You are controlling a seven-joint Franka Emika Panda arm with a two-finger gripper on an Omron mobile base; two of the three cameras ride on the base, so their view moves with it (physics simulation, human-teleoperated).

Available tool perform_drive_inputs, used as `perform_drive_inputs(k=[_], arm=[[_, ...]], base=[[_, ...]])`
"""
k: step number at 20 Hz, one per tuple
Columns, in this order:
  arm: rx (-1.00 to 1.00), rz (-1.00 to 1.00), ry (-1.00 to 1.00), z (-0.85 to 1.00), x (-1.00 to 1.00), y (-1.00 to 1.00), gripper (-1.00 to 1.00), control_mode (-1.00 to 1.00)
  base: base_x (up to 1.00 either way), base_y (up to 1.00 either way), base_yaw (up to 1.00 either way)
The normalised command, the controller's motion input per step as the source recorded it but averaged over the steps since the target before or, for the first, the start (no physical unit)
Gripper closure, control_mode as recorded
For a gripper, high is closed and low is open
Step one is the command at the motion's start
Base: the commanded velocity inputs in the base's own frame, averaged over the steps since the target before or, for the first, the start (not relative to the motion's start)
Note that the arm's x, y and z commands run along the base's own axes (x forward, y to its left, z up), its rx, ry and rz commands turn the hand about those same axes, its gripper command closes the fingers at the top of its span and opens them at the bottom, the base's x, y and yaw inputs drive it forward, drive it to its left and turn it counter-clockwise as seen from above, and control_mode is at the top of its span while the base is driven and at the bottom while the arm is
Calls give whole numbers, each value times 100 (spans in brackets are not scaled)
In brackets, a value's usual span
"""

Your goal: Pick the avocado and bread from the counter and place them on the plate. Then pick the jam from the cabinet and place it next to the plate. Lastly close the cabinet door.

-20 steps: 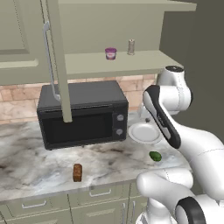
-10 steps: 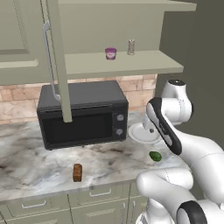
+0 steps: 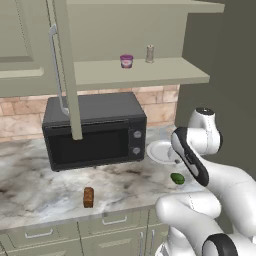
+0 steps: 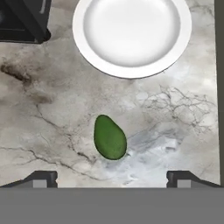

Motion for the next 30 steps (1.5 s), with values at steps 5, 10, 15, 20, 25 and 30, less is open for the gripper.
perform_drive_inputs(k=[5,10,15,20,25,30], arm=[[0,0,0,-42,0,0,-100,-100],[0,0,0,-24,0,0,-100,-100],[0,0,0,-31,0,0,-100,-100],[0,0,0,-29,4,0,-100,-100],[0,0,0,-17,22,0,-100,-100],[0,0,5,-33,2,0,-100,-100]], base=[[0,0,0],[0,0,0],[0,0,0],[0,0,0],[0,0,0],[0,0,0]])
